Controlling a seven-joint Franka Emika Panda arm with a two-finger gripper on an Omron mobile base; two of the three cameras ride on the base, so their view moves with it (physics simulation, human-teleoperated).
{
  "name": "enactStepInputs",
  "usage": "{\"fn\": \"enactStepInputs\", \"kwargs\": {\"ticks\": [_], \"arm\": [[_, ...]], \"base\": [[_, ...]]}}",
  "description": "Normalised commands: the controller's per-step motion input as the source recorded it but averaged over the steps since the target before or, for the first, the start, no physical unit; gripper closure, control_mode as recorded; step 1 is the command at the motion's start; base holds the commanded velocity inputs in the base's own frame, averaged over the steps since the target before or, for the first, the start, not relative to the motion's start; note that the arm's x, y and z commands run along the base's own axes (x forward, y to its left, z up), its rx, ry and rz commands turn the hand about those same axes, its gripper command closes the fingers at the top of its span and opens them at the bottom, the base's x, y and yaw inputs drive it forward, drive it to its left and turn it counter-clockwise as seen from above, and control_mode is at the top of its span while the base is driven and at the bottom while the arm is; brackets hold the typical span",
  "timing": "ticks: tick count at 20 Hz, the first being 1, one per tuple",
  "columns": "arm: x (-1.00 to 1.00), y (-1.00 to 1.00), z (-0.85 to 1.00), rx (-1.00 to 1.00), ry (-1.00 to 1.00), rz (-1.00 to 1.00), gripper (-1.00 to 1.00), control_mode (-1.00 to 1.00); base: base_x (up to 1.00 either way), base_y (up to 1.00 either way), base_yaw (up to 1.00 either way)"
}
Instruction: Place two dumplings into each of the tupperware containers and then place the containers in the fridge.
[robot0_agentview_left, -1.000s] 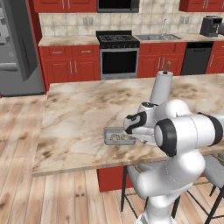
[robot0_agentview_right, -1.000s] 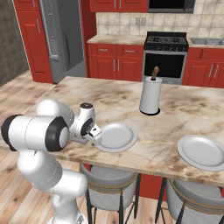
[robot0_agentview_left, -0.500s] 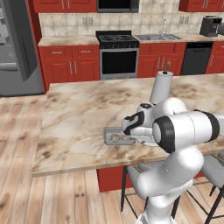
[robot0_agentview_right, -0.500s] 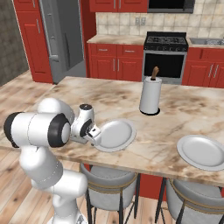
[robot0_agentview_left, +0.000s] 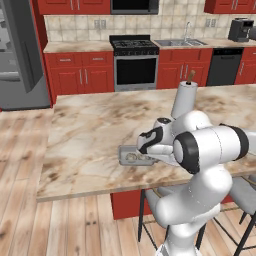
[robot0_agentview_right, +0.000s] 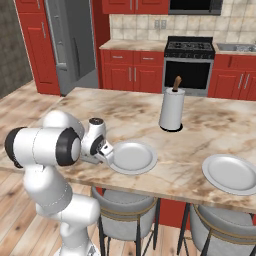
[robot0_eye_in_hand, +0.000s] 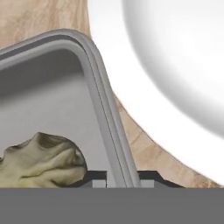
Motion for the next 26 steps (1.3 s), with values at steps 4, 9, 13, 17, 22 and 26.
{"fn": "enactStepInputs", "kwargs": {"ticks": [4, 9, 13, 17, 22, 26], "arm": [[0.02, 0.06, -0.01, 0.00, 0.00, 0.01, 1.00, -1.00], [0.00, 0.02, 0.80, 0.00, 0.00, 0.04, 1.00, -1.00], [0.00, 0.00, 1.00, 0.00, 0.01, 0.00, 1.00, -1.00], [-0.17, -0.01, 1.00, 0.00, 0.05, 0.02, 1.00, -1.00], [-0.83, -0.08, 0.88, 0.00, 0.00, 0.00, 1.00, -1.00], [-1.00, -0.11, 0.66, 0.00, 0.02, -0.02, 1.00, -1.00]], "base": [[0.00, 0.00, 0.00], [0.00, 0.00, 0.00], [0.00, 0.00, 0.00], [0.00, 0.00, 0.00], [0.00, 0.00, 0.00], [0.00, 0.00, 0.00]]}}
